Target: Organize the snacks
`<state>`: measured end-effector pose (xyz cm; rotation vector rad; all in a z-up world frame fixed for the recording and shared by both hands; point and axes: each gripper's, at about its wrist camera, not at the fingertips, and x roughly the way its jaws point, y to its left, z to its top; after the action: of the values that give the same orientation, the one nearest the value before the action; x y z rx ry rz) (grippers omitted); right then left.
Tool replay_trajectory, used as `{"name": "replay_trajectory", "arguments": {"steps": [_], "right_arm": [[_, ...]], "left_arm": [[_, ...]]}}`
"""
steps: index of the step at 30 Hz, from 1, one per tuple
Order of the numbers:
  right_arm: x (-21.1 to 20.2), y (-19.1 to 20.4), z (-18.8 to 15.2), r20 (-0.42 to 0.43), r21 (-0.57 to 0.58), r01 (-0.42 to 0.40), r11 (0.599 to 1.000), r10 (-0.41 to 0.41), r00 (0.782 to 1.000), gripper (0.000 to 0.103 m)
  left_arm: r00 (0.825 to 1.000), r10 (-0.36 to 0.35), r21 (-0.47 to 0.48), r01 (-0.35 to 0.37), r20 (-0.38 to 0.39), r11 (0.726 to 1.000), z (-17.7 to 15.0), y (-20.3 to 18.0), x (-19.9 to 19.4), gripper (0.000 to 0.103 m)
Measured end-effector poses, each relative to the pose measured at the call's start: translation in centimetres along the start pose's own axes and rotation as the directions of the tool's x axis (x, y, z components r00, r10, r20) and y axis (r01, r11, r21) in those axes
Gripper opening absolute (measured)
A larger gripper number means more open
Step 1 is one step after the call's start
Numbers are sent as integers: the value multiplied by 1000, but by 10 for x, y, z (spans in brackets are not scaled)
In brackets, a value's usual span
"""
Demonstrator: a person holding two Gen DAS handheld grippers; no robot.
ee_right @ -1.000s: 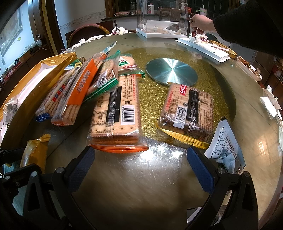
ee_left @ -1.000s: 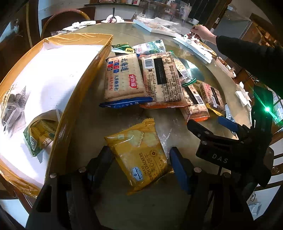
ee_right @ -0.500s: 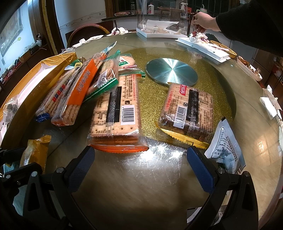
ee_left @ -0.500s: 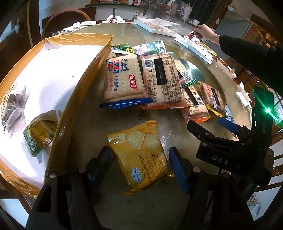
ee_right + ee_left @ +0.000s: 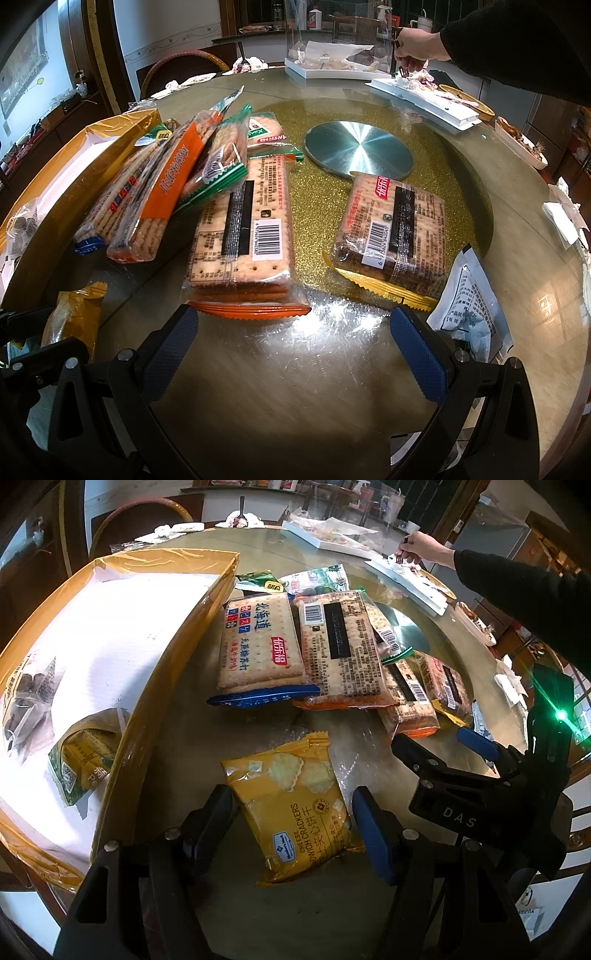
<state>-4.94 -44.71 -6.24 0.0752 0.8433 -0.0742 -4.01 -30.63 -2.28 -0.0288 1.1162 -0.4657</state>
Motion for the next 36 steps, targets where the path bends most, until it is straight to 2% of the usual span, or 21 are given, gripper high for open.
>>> {"name": "replay_trajectory", "arguments": {"steps": [36], "right_arm": [[0,0,0,1,-1,-1,1000,1,1000,103]], "left_arm": [[1000,2,-5,-2,11,1000,-3,0,-2,67]]}}
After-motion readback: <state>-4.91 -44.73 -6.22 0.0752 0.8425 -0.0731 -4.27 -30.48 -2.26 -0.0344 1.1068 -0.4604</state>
